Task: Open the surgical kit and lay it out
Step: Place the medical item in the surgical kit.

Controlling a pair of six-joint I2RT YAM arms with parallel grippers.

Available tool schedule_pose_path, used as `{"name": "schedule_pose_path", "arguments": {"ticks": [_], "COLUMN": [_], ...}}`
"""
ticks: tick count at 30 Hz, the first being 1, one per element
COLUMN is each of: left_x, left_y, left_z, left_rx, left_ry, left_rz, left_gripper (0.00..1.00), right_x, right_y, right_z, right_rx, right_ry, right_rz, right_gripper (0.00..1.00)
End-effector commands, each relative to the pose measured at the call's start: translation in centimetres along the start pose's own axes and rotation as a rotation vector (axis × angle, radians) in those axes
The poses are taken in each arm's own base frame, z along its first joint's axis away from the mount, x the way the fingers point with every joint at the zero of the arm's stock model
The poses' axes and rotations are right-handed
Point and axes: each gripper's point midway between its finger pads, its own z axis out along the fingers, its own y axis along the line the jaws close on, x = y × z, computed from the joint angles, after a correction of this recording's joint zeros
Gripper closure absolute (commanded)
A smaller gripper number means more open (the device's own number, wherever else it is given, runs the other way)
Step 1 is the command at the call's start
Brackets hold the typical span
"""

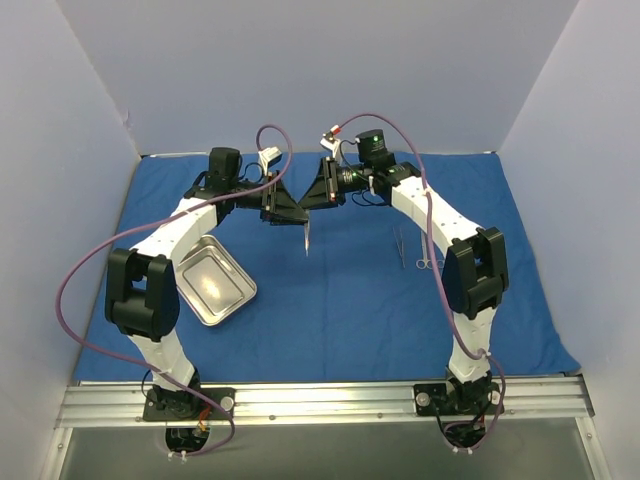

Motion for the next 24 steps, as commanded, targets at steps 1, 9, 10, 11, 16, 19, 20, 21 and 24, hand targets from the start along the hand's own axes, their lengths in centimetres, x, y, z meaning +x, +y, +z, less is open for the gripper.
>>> {"name": "schedule_pose_path", "arguments": {"ticks": [1, 9, 10, 11, 16, 19, 20, 21, 24], "left_x": [-0.4, 0.3, 0.3, 0.4, 0.8, 0.7, 1.0, 0.6, 0.6], "left_y": [-1.2, -0.6, -0.7, -0.8, -2.3, -3.1, -3.0, -3.9, -4.8], "left_z": [-0.7, -1.3, -1.2, -1.1, -0.1, 0.1, 0.1, 0.0, 0.0], "left_rx": [0.012, -0.04, -0.037, -0.034, 0.003, 0.03, 0.043, 0.068, 0.111], "left_ry": [-0.027, -0.042, -0.039, -0.035, -0.001, -0.005, -0.001, -0.02, -0.034], "left_rz": [0.075, 0.097, 0.101, 0.103, 0.134, 0.143, 0.133, 0.152, 0.166], "left_gripper": [0.49, 0.23, 0.23, 0.22, 0.21, 0.21, 0.21, 0.21, 0.21], "right_x": [-0.8, -5.3, -5.6, -6.1, -6.6, -6.5, -6.5, -6.5, -6.1], "right_y": [1.9, 3.8, 3.9, 4.5, 5.5, 5.9, 5.9, 6.0, 6.2], "right_z": [-1.4, -5.9, -6.2, -6.5, -6.2, -5.9, -5.9, -5.9, -5.9], "right_rx": [-0.004, -0.051, -0.059, -0.074, -0.077, -0.081, -0.079, -0.081, -0.085], "right_ry": [-0.052, -0.288, -0.305, -0.326, -0.343, -0.343, -0.345, -0.345, -0.338], "right_rz": [-0.045, 0.003, 0.014, 0.019, 0.013, 0.007, 0.007, 0.006, 0.008], "right_gripper": [1.0, 1.0, 1.0, 1.0, 1.0, 1.0, 1.0, 1.0, 1.0]}}
